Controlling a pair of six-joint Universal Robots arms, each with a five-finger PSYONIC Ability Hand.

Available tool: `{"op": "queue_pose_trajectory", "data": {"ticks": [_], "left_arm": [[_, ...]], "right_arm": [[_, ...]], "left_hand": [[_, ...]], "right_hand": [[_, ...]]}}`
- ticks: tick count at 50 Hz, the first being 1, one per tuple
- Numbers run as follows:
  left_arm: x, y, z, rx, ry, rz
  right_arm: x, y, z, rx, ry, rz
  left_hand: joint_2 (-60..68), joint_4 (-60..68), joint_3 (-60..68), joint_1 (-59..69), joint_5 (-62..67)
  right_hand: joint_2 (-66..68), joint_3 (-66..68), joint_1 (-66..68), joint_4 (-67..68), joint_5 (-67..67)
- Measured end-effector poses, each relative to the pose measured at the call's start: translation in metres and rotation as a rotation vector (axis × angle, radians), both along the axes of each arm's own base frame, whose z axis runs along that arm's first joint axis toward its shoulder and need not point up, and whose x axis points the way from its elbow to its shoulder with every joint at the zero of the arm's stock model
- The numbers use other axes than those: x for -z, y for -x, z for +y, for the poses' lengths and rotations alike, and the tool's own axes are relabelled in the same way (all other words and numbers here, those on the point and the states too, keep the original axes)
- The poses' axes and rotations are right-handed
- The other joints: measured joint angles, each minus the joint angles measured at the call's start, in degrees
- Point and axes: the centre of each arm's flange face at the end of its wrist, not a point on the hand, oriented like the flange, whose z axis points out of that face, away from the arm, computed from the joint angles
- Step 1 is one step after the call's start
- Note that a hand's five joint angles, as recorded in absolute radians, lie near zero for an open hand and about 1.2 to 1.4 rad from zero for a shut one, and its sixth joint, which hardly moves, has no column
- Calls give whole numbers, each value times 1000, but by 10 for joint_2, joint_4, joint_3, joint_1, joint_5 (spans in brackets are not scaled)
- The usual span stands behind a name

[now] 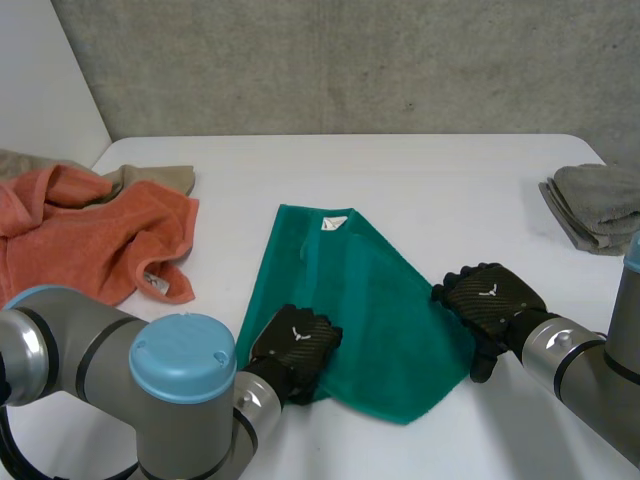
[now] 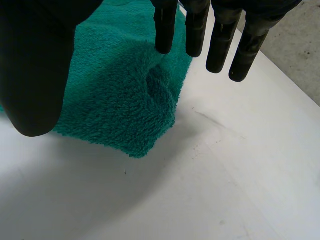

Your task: Fold the laundry.

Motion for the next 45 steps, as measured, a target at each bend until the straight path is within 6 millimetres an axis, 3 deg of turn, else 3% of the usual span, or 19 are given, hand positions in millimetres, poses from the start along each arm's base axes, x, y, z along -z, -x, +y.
{"op": "queue_pose_trajectory", "data": {"ticks": [9, 17, 25, 30, 34, 36, 37, 38, 41, 45], "left_arm": [[-21, 2, -11, -61, 67, 35], [-56, 8, -21, -82, 148, 111], [-120, 17, -31, -86, 282, 252], [-154, 17, -30, -83, 350, 323], [-165, 17, -29, -82, 372, 347], [-167, 16, -28, -81, 375, 352], [-167, 16, -28, -81, 375, 352], [-168, 16, -27, -81, 376, 354], [-169, 16, -26, -81, 376, 357], [-172, 14, -24, -82, 380, 363]], "right_arm": [[-5, 2, -1, 25, 17, 3], [-19, 16, -11, 175, -14, -104], [-22, 36, -21, 350, -202, -333], [-12, 32, -18, 341, -305, -410], [-1, 23, -16, 321, -361, -443], [9, 14, -16, 305, -389, -465], [9, 14, -16, 305, -389, -465], [15, 8, -17, 297, -392, -478], [21, 2, -24, 305, -353, -496], [17, 2, -35, 332, -272, -505]], "left_hand": [[10, 10, 10, 0, 1], [10, 10, 10, 0, 1], [11, 10, 10, 0, 1], [11, 10, 10, 0, 1], [11, 10, 10, 0, 1], [11, 10, 12, 0, 1], [11, 10, 12, 0, 1], [11, 10, 12, 0, 1], [11, 11, 13, 0, 1], [11, 12, 13, 0, 1]], "right_hand": [[0, 0, 0, 0, 0], [-1, -1, -2, -1, -11], [-1, -1, -2, -1, -15], [-1, -1, -2, -2, -15], [0, 0, 0, 0, -9], [122, 114, 104, 113, 102], [122, 114, 104, 113, 102], [259, 241, 223, 240, 222], [485, 470, 412, 478, 455], [499, 494, 419, 504, 482]]}}
